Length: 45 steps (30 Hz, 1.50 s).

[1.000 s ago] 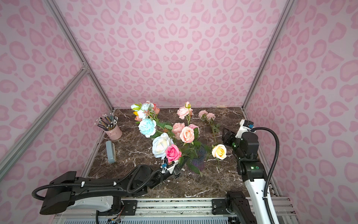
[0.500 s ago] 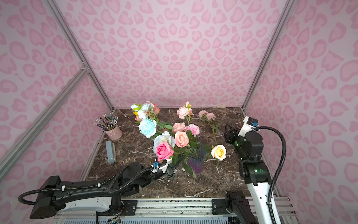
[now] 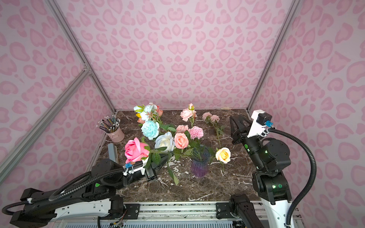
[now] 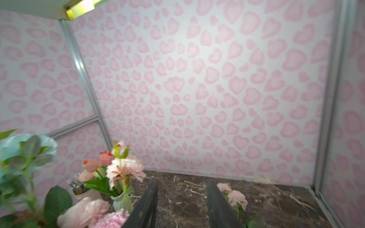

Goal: Pick out pink flowers from the vase
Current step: Pick up the flower from the vase.

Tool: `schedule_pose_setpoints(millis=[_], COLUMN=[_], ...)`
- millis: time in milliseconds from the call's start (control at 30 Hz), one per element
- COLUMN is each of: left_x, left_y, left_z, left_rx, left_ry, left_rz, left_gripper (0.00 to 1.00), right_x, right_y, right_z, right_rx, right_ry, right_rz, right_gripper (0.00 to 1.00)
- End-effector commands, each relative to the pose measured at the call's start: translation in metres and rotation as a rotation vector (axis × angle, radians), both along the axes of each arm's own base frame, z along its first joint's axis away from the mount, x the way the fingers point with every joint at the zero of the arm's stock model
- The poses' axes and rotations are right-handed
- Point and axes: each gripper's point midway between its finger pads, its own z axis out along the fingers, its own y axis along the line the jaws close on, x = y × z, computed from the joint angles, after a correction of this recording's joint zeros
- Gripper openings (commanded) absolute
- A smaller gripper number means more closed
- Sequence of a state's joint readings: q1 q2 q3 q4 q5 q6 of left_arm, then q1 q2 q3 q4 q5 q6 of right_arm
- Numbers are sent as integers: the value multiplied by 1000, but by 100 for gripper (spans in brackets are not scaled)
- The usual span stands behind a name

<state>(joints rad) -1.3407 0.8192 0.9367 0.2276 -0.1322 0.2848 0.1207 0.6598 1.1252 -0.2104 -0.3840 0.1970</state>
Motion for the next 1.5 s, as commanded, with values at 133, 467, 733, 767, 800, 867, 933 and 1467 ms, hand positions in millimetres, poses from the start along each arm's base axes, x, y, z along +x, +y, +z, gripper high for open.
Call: schedule_pose_setpoints(millis=[133,467,733,767,800,867,933,1467], left_x=[-10,-27,-31,-31,-32,-32,-32,-63], left_y=[29,53,61,62,64,70,75,77], left_z=[20,54,57,55,54,53,52,45], left_rx=[-13,-101,-65,-52,-51,-55,-61,-64], left_ry=[-59,-95,-108,-114,-121,-132,-138,-158], left_rz=[-5,-66,-70,-70,-69,-59,-51,-226], left_gripper=[2,2,2,2,2,2,2,2], right_x=[-63,-45,-56,-63,-72,-91,-107,-136], right_y=[67,90,149,162,176,199,215,263], right_z=[26,49,46,39,29,14,3,-29], right_rx=[-294,-403,-450,-478,-516,-573,-590,-683], right_ry=[-307,-288,-250,-238,-228,-230,-243,-217], right_rz=[403,456,563,586,609,636,666,720], right_gripper=[47,50,47,47,47,47,47,40])
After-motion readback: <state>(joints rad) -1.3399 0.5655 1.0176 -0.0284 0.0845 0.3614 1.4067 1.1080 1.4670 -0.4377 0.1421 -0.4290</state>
